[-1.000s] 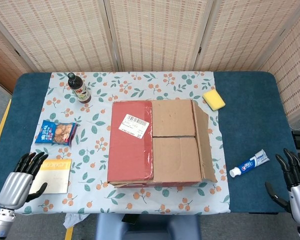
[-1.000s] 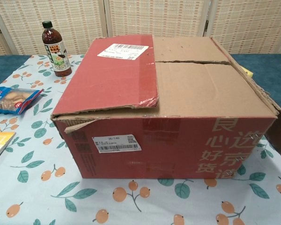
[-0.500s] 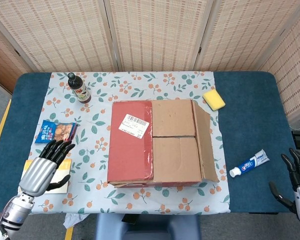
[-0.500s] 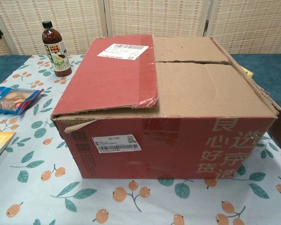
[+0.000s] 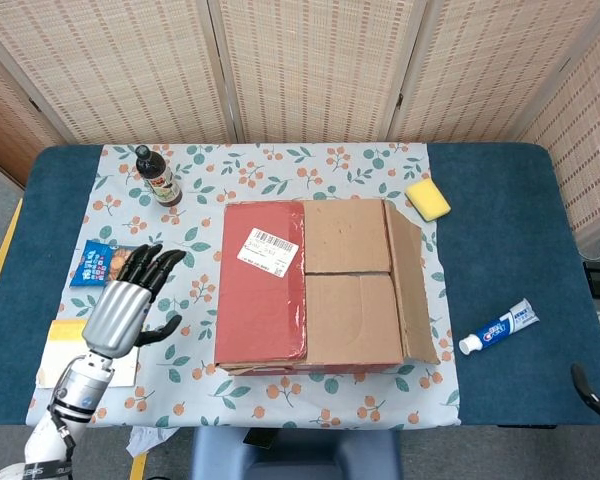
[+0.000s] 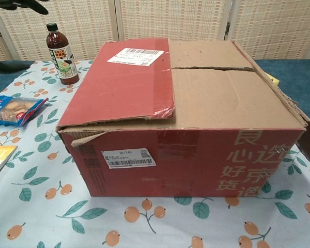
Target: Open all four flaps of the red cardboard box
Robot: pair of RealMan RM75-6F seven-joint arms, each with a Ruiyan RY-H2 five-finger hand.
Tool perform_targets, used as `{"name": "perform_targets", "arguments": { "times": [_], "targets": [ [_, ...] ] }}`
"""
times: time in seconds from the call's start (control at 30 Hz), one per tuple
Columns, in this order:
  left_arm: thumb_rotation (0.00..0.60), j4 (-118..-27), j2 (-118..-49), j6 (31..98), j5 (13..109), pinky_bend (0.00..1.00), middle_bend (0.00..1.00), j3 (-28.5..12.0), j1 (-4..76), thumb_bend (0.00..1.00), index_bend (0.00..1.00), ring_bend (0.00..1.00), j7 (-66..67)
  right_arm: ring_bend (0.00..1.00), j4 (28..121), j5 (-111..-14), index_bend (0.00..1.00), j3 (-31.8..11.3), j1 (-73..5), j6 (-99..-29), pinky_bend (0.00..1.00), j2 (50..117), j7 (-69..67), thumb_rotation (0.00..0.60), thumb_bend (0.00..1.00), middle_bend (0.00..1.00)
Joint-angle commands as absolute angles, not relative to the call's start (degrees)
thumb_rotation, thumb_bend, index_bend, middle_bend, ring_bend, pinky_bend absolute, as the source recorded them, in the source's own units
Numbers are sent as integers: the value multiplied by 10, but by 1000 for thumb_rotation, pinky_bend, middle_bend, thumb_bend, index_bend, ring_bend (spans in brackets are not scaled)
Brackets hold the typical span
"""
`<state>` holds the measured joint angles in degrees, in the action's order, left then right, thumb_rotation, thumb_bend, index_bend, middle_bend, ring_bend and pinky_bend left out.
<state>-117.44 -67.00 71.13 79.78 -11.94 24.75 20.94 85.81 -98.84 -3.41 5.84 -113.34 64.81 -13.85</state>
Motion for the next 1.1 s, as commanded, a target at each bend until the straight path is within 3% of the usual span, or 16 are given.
{"name": "perform_targets", "arguments": {
  "times": [0.03,0.33,0.7,1.1],
  "targets": [
    [600,-1190,-706,687,753,0,152,-128,279,318,0,40,265,0,856,-982,0,-37,60,-1131,0,646,-149,600,393,0],
    [600,-1251,-744,684,673,0,150,-120,324,238,0,39,393,0,856,-984,0,-41,61,-1129,0,648,-147,600,393,0],
    [600,-1307,-771,719,672,0,135,-76,332,234,0,37,482,0,859,-982,0,-45,59,-1118,0,647,-145,600,393,0],
    [600,-1309,-825,743,691,0,116,-43,343,234,0,23,561,0,859,-992,0,-43,60,-1119,0,650,-137,600,393,0]
  ]
}}
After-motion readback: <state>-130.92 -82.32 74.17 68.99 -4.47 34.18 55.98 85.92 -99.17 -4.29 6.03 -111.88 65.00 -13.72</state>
